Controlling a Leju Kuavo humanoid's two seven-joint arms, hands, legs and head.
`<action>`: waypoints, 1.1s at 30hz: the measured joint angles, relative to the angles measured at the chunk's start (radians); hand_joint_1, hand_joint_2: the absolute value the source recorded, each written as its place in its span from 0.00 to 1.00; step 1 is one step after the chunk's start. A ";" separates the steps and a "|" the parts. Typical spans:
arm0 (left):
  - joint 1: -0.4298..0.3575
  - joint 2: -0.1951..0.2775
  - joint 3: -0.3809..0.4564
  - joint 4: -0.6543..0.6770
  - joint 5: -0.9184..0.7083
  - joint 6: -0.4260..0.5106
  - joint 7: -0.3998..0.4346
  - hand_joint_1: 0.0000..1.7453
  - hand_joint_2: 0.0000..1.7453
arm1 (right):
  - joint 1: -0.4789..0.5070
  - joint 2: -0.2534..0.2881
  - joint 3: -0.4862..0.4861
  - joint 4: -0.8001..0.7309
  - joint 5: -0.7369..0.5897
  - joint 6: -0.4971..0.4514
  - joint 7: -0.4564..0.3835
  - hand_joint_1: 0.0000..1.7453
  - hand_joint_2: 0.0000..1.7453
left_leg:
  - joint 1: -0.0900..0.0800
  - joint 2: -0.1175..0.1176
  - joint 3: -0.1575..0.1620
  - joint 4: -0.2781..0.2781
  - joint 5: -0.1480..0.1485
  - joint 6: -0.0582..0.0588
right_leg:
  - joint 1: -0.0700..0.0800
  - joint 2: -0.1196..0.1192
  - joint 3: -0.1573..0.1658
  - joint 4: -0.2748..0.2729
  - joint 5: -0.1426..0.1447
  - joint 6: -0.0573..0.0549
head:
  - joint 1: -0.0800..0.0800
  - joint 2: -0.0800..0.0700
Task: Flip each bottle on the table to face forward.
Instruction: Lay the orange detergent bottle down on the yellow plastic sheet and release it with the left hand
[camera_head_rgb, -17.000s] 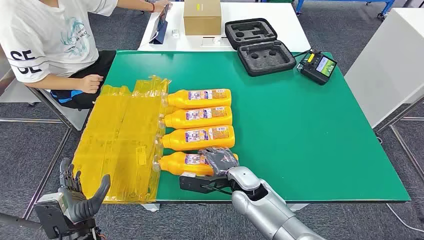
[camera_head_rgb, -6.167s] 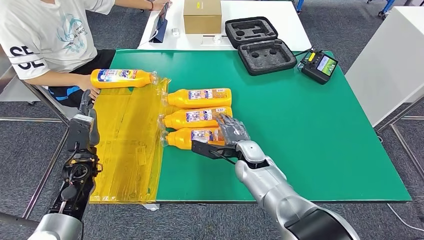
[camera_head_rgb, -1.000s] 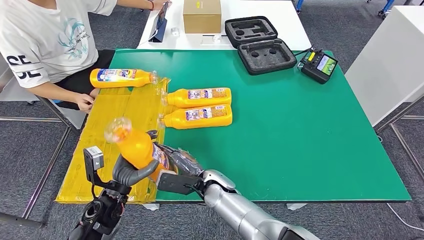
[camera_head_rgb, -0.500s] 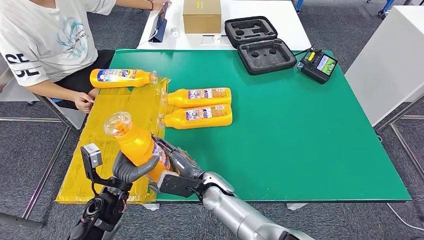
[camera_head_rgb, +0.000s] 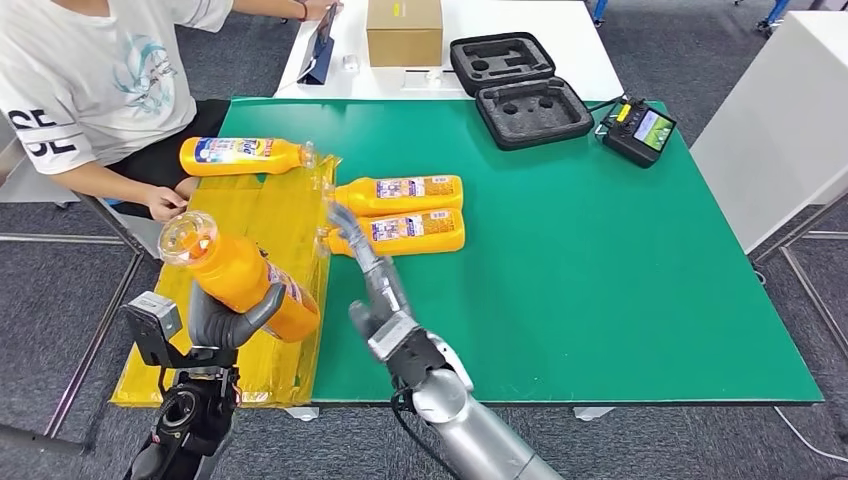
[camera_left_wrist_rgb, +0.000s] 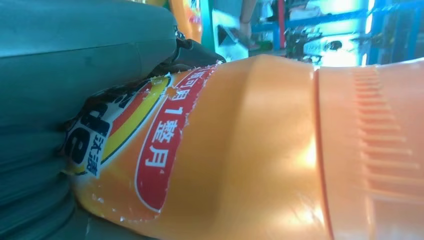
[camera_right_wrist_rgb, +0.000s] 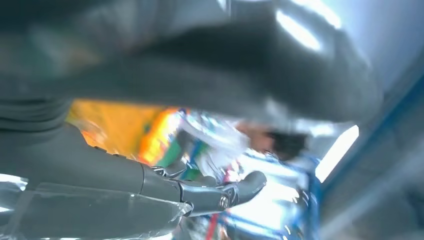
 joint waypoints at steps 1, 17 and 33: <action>0.001 0.000 0.004 -0.001 -0.002 0.001 -0.001 1.00 1.00 | 0.007 -0.002 -0.005 -0.031 -0.001 -0.001 0.000 0.00 0.00 | 0.000 -0.001 0.000 0.000 0.000 0.000 | 0.000 -0.001 0.000 0.000 0.000 0.000 | 0.000 0.000; -0.033 0.015 0.105 0.050 -0.446 0.431 -0.068 1.00 1.00 | 0.068 -0.018 -0.020 -0.221 -0.036 -0.279 0.000 0.00 1.00 | 0.000 -0.001 -0.001 0.000 0.000 0.000 | 0.000 -0.001 0.000 0.000 0.001 0.000 | 0.000 0.000; -0.190 0.084 0.092 0.357 -1.277 0.472 0.340 1.00 1.00 | 0.068 -0.016 -0.011 -0.190 0.021 -0.210 0.000 0.00 1.00 | 0.000 -0.001 0.000 0.000 0.001 0.000 | 0.000 -0.001 0.000 0.000 0.001 0.000 | 0.000 0.000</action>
